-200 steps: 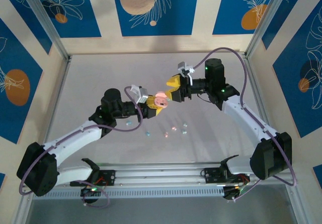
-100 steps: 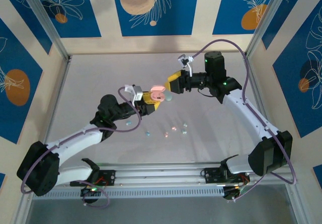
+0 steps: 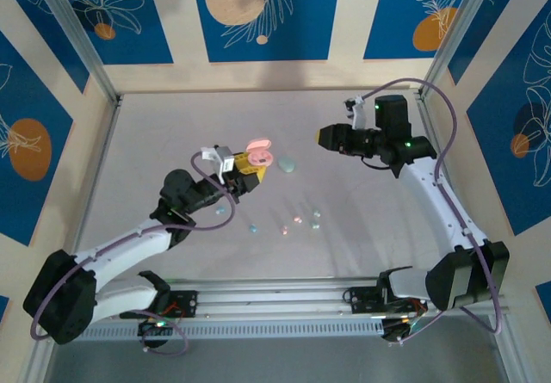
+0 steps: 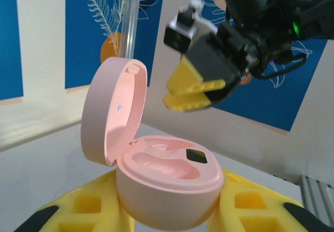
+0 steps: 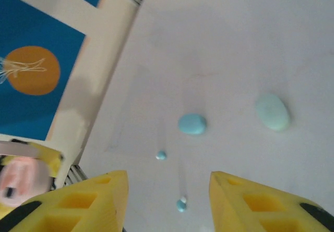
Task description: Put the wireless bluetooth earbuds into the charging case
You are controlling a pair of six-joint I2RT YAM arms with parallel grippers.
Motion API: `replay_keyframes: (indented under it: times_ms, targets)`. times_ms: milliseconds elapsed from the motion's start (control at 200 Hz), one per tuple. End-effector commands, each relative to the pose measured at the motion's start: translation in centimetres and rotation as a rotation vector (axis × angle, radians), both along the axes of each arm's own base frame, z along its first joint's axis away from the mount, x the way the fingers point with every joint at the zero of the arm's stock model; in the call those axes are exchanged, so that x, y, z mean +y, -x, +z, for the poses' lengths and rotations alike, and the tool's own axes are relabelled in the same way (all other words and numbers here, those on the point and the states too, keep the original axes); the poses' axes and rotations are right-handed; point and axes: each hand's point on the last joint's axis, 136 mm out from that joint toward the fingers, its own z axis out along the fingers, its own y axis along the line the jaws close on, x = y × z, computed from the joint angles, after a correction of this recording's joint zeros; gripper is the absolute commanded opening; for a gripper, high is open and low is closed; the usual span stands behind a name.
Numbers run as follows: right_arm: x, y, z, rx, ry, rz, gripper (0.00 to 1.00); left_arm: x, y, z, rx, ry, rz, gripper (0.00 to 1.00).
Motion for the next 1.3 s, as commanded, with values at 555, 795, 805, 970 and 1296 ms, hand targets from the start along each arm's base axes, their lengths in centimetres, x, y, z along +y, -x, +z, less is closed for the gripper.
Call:
replay_keyframes:
  times_ms: [555,795,805,970,1296]
  targets:
    - [7.1,8.2,-18.7,0.522,0.429,0.270,0.40,1.9,1.2,2.1,-0.079,0.004,0.066,0.29]
    - [6.4,7.6,-21.2,0.551,0.505,0.256,0.43,2.4,1.6,2.2,-0.088,-0.020,0.077,0.29]
    - [6.4,7.6,-21.3,0.553,0.508,0.258,0.43,2.4,1.6,2.2,-0.088,-0.021,0.078,0.29]
    - [6.0,6.7,-22.6,0.554,0.541,0.254,0.46,2.5,1.8,2.3,-0.088,-0.022,0.080,0.29]
    - [6.1,6.4,-23.8,0.581,0.526,0.302,0.48,2.4,1.7,2.3,-0.076,-0.018,0.071,0.29]
